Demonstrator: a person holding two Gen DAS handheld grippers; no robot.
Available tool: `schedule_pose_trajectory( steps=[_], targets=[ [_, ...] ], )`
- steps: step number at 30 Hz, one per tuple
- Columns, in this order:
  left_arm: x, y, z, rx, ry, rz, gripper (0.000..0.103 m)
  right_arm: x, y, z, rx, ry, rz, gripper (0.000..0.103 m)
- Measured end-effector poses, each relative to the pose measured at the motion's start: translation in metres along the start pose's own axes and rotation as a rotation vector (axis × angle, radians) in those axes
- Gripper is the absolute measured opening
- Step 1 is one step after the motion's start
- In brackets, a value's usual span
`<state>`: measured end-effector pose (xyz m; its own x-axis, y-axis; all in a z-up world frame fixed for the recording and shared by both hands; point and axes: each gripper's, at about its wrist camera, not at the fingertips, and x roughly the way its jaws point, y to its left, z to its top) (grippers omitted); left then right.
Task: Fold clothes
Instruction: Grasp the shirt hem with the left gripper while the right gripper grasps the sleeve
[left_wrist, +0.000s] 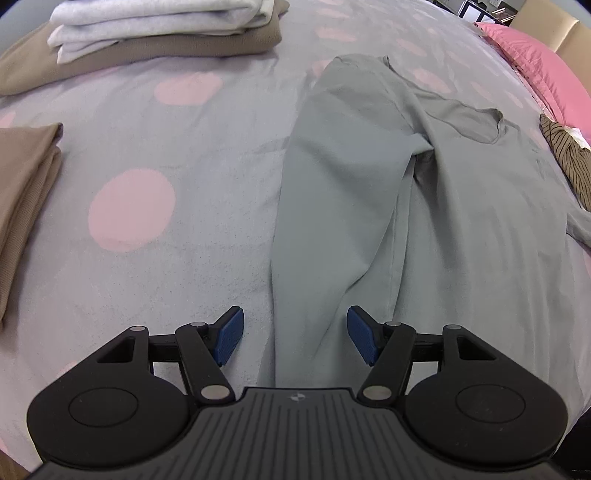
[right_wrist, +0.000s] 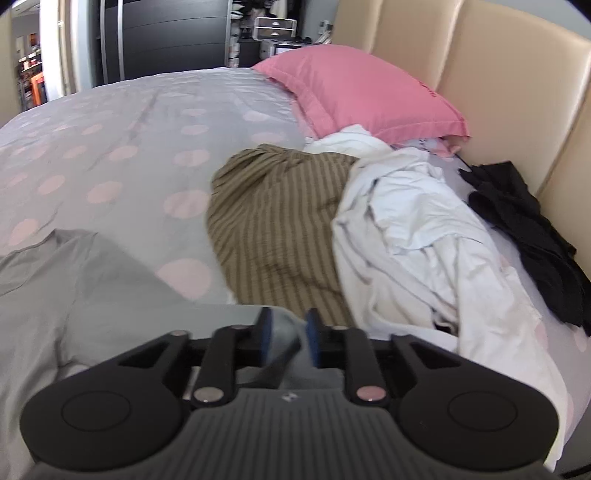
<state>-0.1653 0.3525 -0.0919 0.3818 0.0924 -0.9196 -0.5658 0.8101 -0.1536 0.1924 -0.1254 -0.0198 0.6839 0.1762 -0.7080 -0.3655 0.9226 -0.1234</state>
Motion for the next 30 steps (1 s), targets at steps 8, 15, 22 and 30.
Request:
schedule_pose_trajectory(
  steps=[8,15,22,30],
  targets=[
    [-0.009,-0.005,0.001,0.006,-0.025,-0.026,0.006,-0.006,0.022,-0.005,-0.062,-0.018,0.045,0.034],
    [-0.045,0.021,0.031,-0.037,-0.117,0.063,0.002,-0.005,0.02,-0.008,-0.029,0.004,0.053,0.034],
    [-0.086,0.064,0.09,-0.039,-0.262,0.245,0.002,-0.002,0.021,-0.013,-0.026,0.028,0.071,0.035],
    [-0.066,0.082,0.114,-0.027,-0.248,0.24,0.026,-0.01,0.041,-0.025,-0.046,0.052,0.234,0.038]
  ],
)
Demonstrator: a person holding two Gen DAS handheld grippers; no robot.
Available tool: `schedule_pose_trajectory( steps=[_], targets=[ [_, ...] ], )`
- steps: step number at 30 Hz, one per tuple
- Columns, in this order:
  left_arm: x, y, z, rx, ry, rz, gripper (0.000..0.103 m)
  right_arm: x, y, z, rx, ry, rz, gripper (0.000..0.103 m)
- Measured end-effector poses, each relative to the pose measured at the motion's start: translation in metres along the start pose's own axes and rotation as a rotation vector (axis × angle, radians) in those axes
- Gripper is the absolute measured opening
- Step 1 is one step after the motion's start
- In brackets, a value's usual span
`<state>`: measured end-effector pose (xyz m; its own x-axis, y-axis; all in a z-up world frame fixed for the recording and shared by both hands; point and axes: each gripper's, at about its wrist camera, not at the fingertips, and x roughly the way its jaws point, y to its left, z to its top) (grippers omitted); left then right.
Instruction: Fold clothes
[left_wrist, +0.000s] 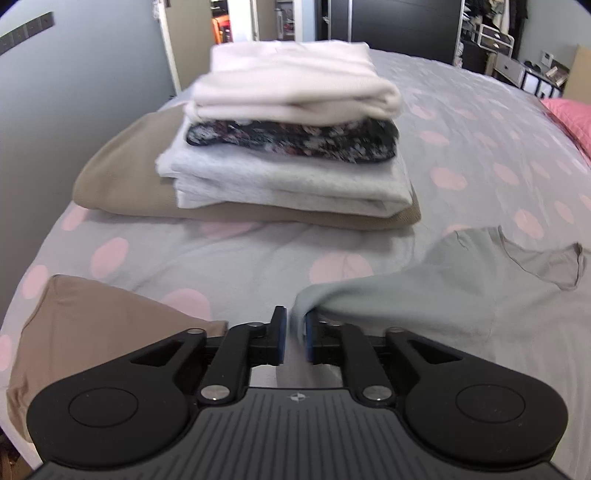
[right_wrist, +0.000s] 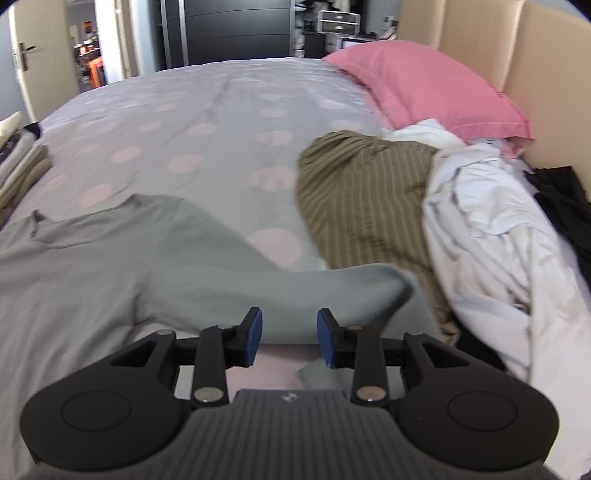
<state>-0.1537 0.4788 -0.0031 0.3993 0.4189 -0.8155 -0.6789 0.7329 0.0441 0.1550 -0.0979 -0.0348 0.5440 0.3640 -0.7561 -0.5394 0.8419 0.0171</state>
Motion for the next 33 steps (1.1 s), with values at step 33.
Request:
schedule_pose_trajectory(
  steps=[33],
  targets=[
    [-0.033,-0.117,-0.207,0.592,0.598,-0.384,0.058,-0.011,0.093,-0.148,-0.291,0.744,0.345,0.029]
  ],
)
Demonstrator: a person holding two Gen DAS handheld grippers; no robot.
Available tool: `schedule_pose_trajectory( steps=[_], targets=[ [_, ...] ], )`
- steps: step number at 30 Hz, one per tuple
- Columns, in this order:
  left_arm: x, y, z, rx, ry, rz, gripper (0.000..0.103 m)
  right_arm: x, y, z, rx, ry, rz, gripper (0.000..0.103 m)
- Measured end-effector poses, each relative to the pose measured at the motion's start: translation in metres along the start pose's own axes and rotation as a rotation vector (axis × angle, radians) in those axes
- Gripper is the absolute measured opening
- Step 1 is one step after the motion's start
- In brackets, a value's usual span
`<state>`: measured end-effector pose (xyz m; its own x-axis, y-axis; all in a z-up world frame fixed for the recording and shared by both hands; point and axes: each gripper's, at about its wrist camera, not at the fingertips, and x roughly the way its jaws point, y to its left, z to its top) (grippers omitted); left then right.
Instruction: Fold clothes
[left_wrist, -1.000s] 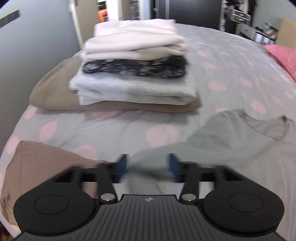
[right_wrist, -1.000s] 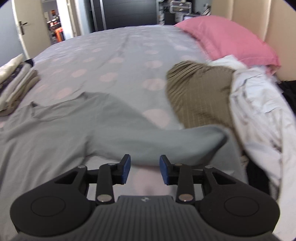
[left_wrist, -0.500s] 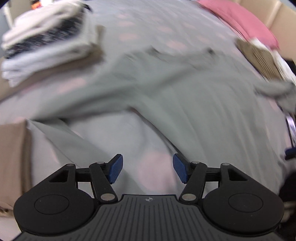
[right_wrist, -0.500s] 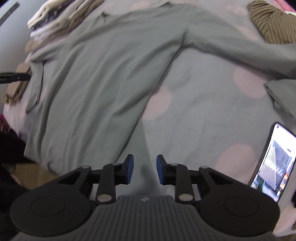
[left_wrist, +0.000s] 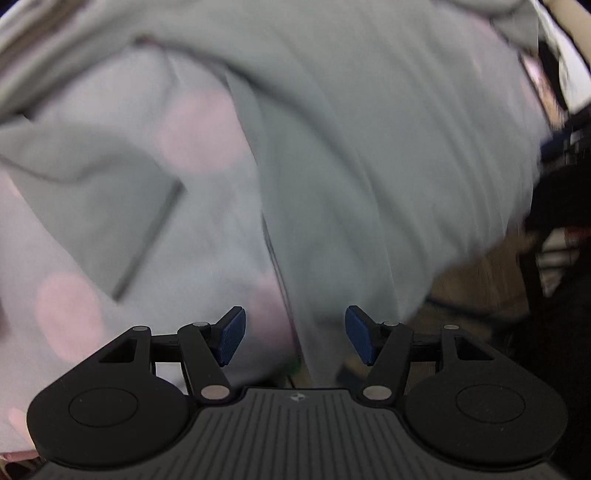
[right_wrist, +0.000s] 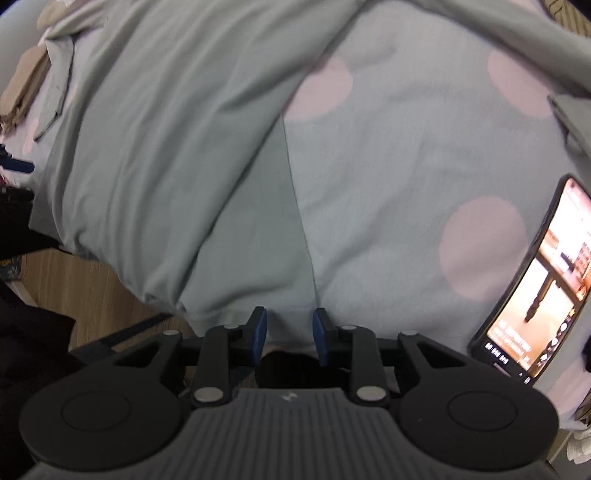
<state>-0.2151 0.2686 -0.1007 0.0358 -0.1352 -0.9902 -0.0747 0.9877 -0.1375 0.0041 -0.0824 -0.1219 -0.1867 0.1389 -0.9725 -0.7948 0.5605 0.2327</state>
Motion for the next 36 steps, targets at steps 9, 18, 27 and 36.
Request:
schedule_pose_trajectory(
  steps=[9,18,27,36],
  targets=[
    [-0.002,-0.005,-0.002,-0.003,0.0,-0.056,0.012,-0.026,0.004,-0.013,-0.028,-0.077,0.003,0.003],
    [-0.109,0.016,-0.001,-0.081,-0.196,-0.132,0.002,-0.131,0.029,-0.041,-0.139,-0.186,-0.047,0.002],
    [-0.066,0.016,0.005,-0.069,-0.104,-0.129,0.056,-0.097,0.047,-0.06,-0.193,-0.012,-0.124,0.002],
    [0.009,-0.006,0.003,-0.007,0.069,-0.072,0.053,-0.082,0.048,-0.044,-0.206,-0.03,-0.145,0.016]
  ],
)
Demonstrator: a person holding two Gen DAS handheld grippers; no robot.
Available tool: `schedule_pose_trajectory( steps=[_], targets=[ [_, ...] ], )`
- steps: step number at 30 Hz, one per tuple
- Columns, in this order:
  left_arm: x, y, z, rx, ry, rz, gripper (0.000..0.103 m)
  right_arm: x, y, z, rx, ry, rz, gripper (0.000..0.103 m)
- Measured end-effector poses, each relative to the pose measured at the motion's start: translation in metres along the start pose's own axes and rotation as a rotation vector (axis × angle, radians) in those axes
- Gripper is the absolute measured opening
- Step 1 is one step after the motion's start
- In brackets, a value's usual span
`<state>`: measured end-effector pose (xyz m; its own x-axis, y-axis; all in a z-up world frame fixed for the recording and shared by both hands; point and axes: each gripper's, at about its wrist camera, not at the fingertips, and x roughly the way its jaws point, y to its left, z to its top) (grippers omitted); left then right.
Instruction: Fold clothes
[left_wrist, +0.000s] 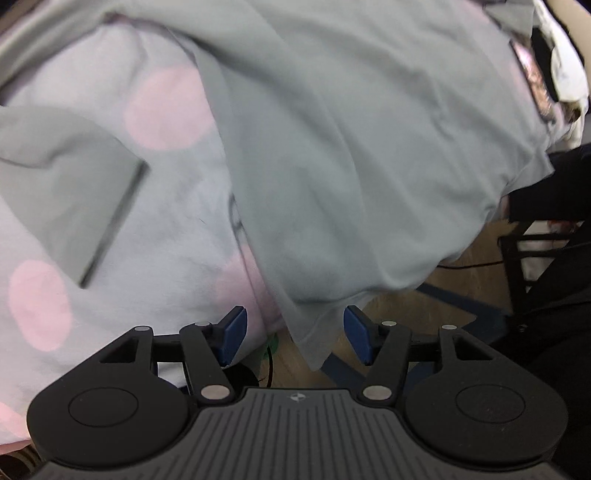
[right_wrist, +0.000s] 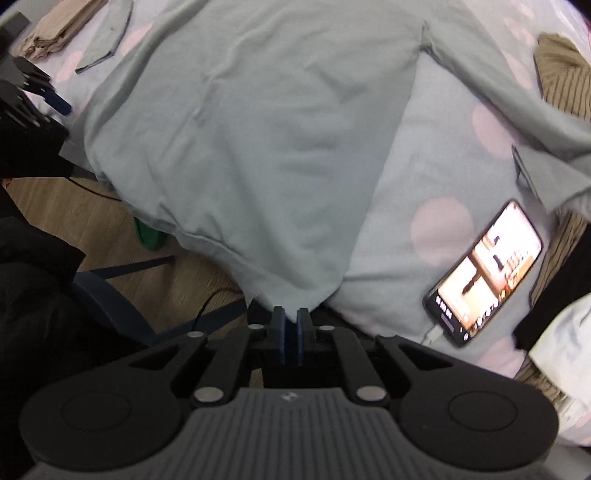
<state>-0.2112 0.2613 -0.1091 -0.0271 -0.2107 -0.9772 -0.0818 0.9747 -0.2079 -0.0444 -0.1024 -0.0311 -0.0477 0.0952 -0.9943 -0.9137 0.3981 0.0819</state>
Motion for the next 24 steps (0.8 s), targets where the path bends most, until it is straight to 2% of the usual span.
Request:
schedule_pose_trajectory(
  steps=[1,2,3,4,7,12,14,17,20,22,24],
  targets=[
    [0.005,-0.002,0.0,0.009,0.013,0.005,0.048,-0.001,0.0,0.002,-0.001,-0.009,-0.002,0.025],
    [0.009,-0.004,-0.001,0.022,0.023,0.013,0.036,-0.003,0.001,0.004,-0.003,-0.018,-0.006,0.029],
    [0.012,-0.006,-0.002,0.035,0.032,0.021,0.027,-0.002,0.001,0.006,-0.001,-0.024,-0.006,0.029],
    [0.011,-0.008,-0.003,0.039,0.031,0.021,0.013,-0.001,0.0,0.008,0.004,-0.028,-0.005,0.029],
    [-0.007,-0.01,-0.01,0.027,-0.009,-0.008,0.003,0.003,-0.002,0.016,0.013,-0.037,-0.002,0.03],
    [-0.062,-0.015,-0.033,-0.008,-0.094,-0.065,0.002,0.015,-0.006,0.034,0.007,-0.037,0.002,0.031],
    [-0.068,-0.013,-0.041,-0.048,-0.066,-0.089,0.002,0.018,-0.007,0.043,0.004,-0.043,0.004,0.031],
    [-0.055,0.001,-0.05,-0.108,0.011,-0.045,0.0,0.022,-0.007,0.055,-0.005,-0.056,0.013,0.031],
    [-0.025,0.018,-0.055,-0.181,0.108,-0.022,0.0,0.025,-0.004,0.062,-0.024,-0.063,0.023,0.031],
    [-0.02,0.018,-0.052,-0.187,0.112,-0.043,0.0,0.028,-0.003,0.064,-0.033,-0.064,0.028,0.032],
    [-0.027,0.016,-0.045,-0.154,0.068,-0.06,0.0,0.03,-0.003,0.065,-0.035,-0.066,0.035,0.032]
  ],
)
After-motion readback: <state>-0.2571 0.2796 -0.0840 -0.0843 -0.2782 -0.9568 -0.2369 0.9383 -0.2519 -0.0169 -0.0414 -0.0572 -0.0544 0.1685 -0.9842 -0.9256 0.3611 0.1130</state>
